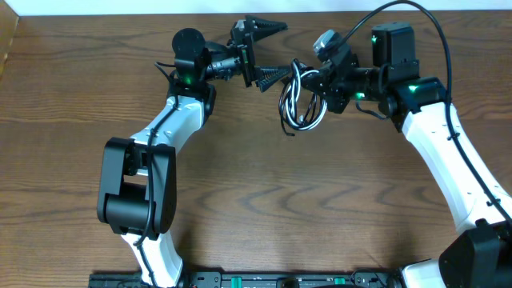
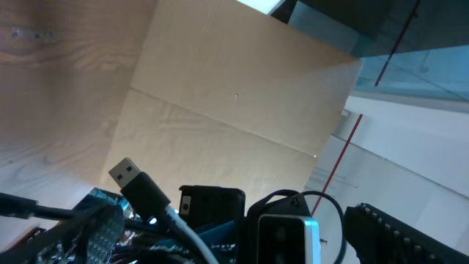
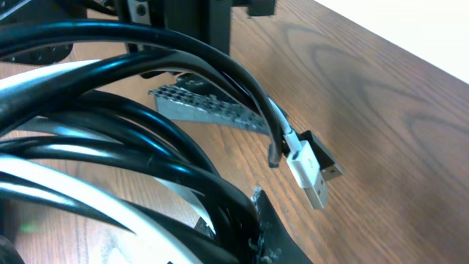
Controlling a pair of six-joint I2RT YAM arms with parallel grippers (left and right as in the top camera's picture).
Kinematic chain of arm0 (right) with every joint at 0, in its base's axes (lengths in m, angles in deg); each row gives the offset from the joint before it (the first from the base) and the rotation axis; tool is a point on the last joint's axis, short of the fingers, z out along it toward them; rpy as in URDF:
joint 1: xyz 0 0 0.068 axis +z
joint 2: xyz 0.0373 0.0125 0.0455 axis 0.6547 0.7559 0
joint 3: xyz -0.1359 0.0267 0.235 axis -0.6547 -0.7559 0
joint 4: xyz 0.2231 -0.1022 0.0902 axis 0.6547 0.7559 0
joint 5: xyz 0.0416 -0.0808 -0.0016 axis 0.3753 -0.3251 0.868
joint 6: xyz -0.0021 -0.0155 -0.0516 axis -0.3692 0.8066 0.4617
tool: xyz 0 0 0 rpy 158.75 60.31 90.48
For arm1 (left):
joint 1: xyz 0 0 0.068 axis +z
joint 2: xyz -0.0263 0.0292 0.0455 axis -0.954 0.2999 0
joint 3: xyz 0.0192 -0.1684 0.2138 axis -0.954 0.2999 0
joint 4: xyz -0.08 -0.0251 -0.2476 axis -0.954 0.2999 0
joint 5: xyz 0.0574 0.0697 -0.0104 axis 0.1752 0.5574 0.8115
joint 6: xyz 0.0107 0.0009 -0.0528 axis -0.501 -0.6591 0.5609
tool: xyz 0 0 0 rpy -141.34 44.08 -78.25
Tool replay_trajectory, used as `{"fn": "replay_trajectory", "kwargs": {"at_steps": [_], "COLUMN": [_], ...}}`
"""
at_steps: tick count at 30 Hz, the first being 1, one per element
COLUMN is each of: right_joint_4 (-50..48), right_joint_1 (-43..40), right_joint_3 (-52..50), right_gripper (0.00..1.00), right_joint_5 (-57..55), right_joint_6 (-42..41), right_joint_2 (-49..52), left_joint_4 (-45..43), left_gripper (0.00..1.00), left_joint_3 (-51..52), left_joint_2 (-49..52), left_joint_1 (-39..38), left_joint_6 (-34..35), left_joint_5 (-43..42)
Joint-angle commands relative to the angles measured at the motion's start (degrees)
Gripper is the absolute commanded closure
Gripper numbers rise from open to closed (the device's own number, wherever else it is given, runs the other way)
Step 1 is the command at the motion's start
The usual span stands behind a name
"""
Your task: Untangle cables
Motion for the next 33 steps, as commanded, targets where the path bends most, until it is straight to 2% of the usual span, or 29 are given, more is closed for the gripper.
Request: {"fn": "replay_trajectory", "kwargs": {"at_steps": [1, 6, 12, 20, 23, 28, 33], "right_joint_4": [-0.85, -4.63, -3.61, -4.09, -3.74, -3.19, -2.29], "right_joint_1": [1.31, 1.4, 0.81, -1.09, 0.66, 3.98, 4.39], "right_joint_3": [0.22, 0.22, 0.22, 0.22, 0.22, 0.22, 0.22], "right_gripper": [0.99, 0.99, 0.99, 0.99, 0.99, 0.99, 0.99], "right_joint_5": [-0.63, -0.76, -5.4, -4.81, -1.42, -1.29, -0.85], "right_joint_6": [4.04, 3.82, 3.85, 3.82, 3.26, -1.62, -2.71], "right_joint_2": [1.16, 3.96, 5.66, 5.66, 5.86, 5.88, 5.88], "left_joint_4": [-0.31, -0.31, -0.33, -0.31, -0.31, -0.33, -0.33], "left_gripper": [0.0, 0.0, 0.0, 0.0, 0.0, 0.0, 0.01], "left_joint_3": [-0.61, -0.61, -0.61, -0.61, -0.61, -0.61, -0.61], "left_joint_2": [-2.03, -2.03, -2.03, -2.03, -2.03, -2.03, -2.03], "left_joint_1": [-1.46, -2.38, -2.36, -2.36, -2.49, -2.47, -2.47], "left_joint_6": [3.69, 3.69, 3.69, 3.67, 3.67, 3.67, 3.67], "left_joint_5": [-1.16, -1.14, -1.16, -1.16, -0.66, -0.55, -0.44]}}
